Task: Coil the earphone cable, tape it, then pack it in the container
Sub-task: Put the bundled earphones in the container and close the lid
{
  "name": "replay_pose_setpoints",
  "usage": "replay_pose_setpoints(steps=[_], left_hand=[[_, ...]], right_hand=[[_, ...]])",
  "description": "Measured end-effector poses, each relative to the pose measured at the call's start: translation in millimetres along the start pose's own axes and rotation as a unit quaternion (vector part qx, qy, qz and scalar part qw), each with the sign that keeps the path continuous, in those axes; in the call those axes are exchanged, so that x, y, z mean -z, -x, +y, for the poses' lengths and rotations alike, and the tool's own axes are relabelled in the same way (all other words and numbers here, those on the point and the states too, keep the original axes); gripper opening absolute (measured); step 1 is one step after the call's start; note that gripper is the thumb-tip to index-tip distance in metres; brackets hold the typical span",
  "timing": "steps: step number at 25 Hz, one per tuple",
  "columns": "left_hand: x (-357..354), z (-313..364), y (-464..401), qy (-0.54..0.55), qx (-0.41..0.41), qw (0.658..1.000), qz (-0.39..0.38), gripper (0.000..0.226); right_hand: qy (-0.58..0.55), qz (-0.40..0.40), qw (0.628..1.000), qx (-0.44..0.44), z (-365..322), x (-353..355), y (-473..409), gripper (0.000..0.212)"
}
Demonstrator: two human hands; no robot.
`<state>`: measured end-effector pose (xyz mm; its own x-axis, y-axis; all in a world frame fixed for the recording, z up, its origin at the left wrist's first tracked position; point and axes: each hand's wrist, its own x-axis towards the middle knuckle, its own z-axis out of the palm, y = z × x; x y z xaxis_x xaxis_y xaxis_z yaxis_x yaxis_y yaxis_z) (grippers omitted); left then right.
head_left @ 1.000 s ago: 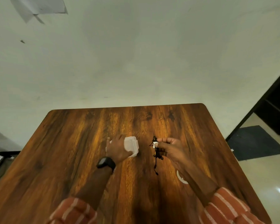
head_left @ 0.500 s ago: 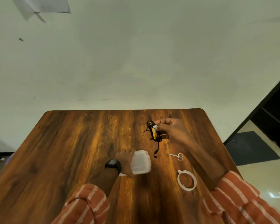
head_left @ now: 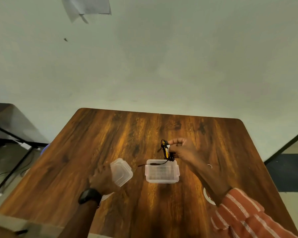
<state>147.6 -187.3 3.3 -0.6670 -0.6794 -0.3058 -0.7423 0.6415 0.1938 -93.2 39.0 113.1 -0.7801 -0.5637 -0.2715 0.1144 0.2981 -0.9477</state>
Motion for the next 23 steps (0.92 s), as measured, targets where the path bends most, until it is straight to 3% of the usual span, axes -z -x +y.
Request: replay_pose_setpoints(steps=[3,10,15,19,23], left_hand=[[-3,-39,25,0.019,0.059,0.998,-0.010,0.142],[-18,-72,83,0.052,0.133,0.990,-0.004,0.139],[-23,-73,101,0.025,0.131,0.991,-0.008,0.136],[-25,-56,106,0.021,0.105,0.994,0.012,0.132],[-22,-45,109,0.003,0.090,0.996,0.028,0.143]], right_hand=[[0.008,-0.003,1.000,-0.010,20,-13,-2,0.019],[-0.050,0.026,0.998,0.017,3,-3,4,0.020],[-0.055,0.036,0.997,0.041,-4,2,3,0.019],[0.003,0.023,1.000,0.021,35,-18,-11,0.021],[0.069,-0.017,0.997,0.028,75,-45,-19,0.019]])
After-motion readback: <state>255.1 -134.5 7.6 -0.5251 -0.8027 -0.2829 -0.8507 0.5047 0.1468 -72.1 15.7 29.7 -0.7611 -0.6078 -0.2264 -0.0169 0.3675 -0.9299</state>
